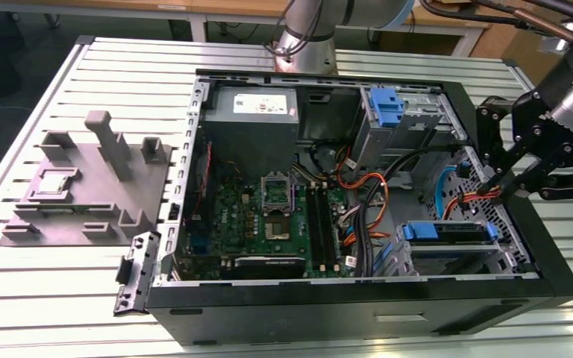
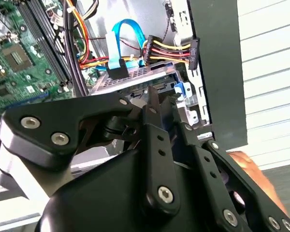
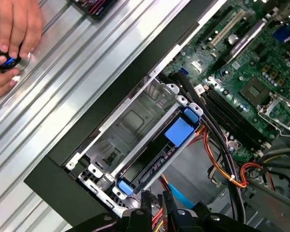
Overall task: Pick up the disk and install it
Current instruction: 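Insert the first disk wire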
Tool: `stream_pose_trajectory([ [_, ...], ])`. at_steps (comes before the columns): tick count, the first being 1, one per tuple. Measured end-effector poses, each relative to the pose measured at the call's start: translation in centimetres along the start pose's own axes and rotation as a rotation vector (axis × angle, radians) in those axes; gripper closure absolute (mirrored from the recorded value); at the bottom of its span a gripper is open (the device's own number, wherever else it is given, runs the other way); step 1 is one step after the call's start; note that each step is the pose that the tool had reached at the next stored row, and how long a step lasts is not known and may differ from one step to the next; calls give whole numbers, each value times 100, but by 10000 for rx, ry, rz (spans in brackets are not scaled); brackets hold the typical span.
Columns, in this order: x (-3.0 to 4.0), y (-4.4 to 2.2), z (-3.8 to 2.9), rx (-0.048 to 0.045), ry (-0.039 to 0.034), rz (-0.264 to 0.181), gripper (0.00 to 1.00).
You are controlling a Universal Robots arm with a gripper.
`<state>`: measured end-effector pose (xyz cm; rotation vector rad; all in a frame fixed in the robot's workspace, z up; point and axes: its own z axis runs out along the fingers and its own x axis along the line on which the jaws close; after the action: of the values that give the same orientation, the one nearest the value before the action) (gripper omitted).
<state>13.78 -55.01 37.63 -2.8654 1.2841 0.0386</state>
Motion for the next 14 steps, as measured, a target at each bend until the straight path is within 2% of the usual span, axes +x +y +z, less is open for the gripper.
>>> stream_pose_trajectory([
  [2, 0, 1, 3, 79, 64, -222, 76],
  [7, 0, 1, 11, 390, 356, -482, 76],
  [9, 1, -1, 15, 413, 381, -547, 76],
  [14, 4, -4, 23, 419, 376, -992, 76],
])
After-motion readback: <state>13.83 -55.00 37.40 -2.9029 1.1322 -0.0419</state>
